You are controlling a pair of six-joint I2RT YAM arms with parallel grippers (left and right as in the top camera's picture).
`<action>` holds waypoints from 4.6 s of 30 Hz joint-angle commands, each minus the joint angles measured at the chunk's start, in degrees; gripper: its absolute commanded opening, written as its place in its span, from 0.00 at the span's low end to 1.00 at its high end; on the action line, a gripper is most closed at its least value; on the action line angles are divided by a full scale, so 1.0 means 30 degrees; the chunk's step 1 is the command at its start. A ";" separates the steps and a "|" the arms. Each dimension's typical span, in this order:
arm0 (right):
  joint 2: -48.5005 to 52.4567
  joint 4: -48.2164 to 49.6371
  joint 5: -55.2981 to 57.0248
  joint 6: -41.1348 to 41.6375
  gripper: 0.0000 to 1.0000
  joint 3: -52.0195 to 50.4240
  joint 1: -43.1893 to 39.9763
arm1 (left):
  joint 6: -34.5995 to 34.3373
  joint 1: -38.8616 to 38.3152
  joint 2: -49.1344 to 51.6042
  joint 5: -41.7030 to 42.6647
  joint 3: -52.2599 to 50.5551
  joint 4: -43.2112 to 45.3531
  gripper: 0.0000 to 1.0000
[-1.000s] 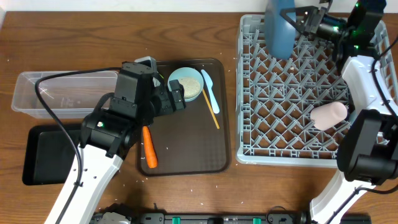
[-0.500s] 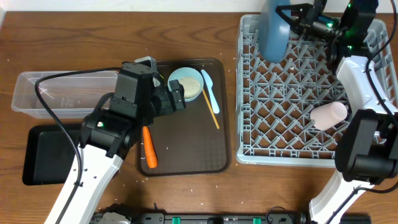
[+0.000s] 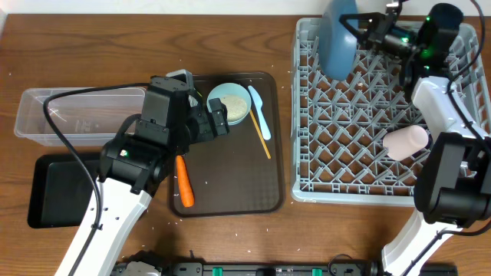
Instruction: Sort waste into correct bins and load items into the dishwasher rack
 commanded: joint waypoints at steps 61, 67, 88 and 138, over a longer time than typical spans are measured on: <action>-0.1967 1.6028 0.1333 1.5293 0.43 0.0561 0.2543 | 0.0335 0.0095 0.0066 0.0117 0.0175 -0.0051 0.98; -0.4044 0.7482 0.3687 0.6397 0.43 0.1923 0.2659 | 0.0328 0.0095 0.0066 0.0117 0.0175 -0.0051 0.98; -0.5399 -2.3642 2.1660 -1.8680 0.45 0.5122 1.4061 | 0.0335 0.0095 0.0066 0.0117 0.0175 -0.0051 0.98; 0.4313 -1.8775 2.4232 -1.6713 0.03 0.3985 1.3697 | -0.1341 0.0867 -0.3038 -0.2849 0.0073 -0.6317 0.98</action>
